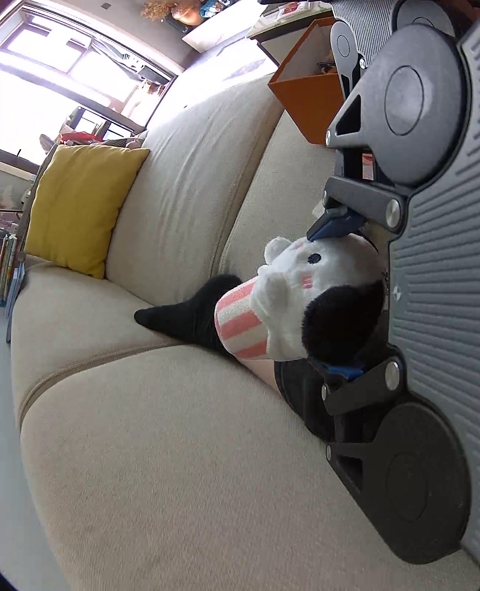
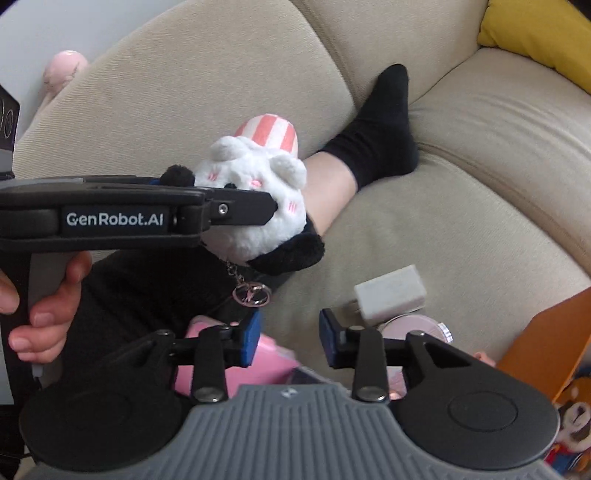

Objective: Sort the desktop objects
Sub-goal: 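Grasp the pink wallet with the right tool while the left tool holds the cat plush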

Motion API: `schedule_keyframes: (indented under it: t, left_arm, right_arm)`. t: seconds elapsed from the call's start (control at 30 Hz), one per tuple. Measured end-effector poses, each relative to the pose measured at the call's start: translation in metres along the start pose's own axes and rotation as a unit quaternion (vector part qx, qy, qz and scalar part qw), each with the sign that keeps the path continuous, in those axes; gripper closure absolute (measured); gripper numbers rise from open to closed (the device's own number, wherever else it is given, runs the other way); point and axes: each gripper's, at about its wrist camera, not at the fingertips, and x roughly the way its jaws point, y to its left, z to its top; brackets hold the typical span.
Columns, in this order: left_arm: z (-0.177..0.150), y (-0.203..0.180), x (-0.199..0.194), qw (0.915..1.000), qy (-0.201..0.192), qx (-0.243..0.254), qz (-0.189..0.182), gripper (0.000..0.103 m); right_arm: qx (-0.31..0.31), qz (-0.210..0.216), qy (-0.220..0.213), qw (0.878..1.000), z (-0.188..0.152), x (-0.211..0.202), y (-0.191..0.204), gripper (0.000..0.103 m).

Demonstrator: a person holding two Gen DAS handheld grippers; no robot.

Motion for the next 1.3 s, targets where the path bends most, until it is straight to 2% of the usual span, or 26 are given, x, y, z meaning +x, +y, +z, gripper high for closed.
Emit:
schedule_keyframes:
  t: [0.03, 0.1, 0.2, 0.33, 0.43, 0.57, 0.63, 0.77, 0.83, 0.9, 1.0, 1.1, 1.3]
  left_arm:
    - [-0.006, 0.002, -0.009, 1.0, -0.002, 0.0, 0.008, 0.031]
    - [-0.016, 0.007, -0.025, 0.9998, -0.005, -0.004, 0.019, 0.031]
    - [-0.027, 0.013, -0.048, 0.999, -0.018, -0.003, 0.04, 0.03]
    - [-0.039, 0.022, -0.066, 0.9982, -0.029, -0.012, 0.052, 0.03]
    - [-0.045, 0.029, -0.071, 0.9979, -0.033, -0.028, 0.048, 0.03]
    - [-0.048, 0.03, -0.072, 0.9978, -0.041, -0.033, 0.041, 0.03]
    - [-0.049, 0.03, -0.072, 0.9977, -0.044, -0.034, 0.039, 0.03]
    - [-0.055, 0.032, -0.078, 0.9977, -0.047, -0.037, 0.032, 0.03]
    - [-0.057, 0.03, -0.08, 0.9979, -0.047, -0.036, 0.028, 0.03]
    - [-0.06, 0.027, -0.081, 0.9981, -0.047, -0.032, 0.024, 0.03]
    - [-0.063, 0.02, -0.082, 0.9988, -0.043, -0.019, 0.012, 0.03]
    - [-0.066, 0.011, -0.081, 0.9993, -0.037, -0.004, 0.008, 0.03]
    - [-0.08, -0.01, -0.072, 0.999, -0.011, 0.044, 0.007, 0.03]
  right_arm:
    - [0.004, 0.008, -0.001, 1.0, -0.004, 0.002, 0.01, 0.053]
    - [0.016, 0.02, 0.007, 1.0, -0.01, 0.005, 0.022, 0.04]
    - [0.048, 0.025, 0.022, 0.998, -0.019, 0.016, 0.038, 0.036]
    - [0.055, -0.028, 0.028, 0.998, -0.028, 0.034, 0.054, 0.036]
    - [0.063, -0.049, 0.039, 0.996, -0.033, 0.047, 0.062, 0.036]
    - [0.035, -0.106, 0.04, 0.993, -0.042, 0.061, 0.075, 0.035]
    - [0.031, -0.118, 0.035, 0.992, -0.045, 0.065, 0.079, 0.033]
    - [0.03, -0.111, 0.033, 0.993, -0.045, 0.058, 0.077, 0.042]
    - [0.029, -0.1, 0.03, 0.994, -0.046, 0.051, 0.074, 0.05]
    - [0.025, -0.093, 0.022, 0.995, -0.046, 0.038, 0.074, 0.064]
    - [0.021, -0.091, 0.004, 0.996, -0.052, 0.014, 0.069, 0.076]
    - [0.039, -0.083, -0.005, 0.996, -0.058, -0.007, 0.051, 0.081]
    - [0.065, -0.078, -0.006, 0.995, -0.059, -0.022, 0.033, 0.082]
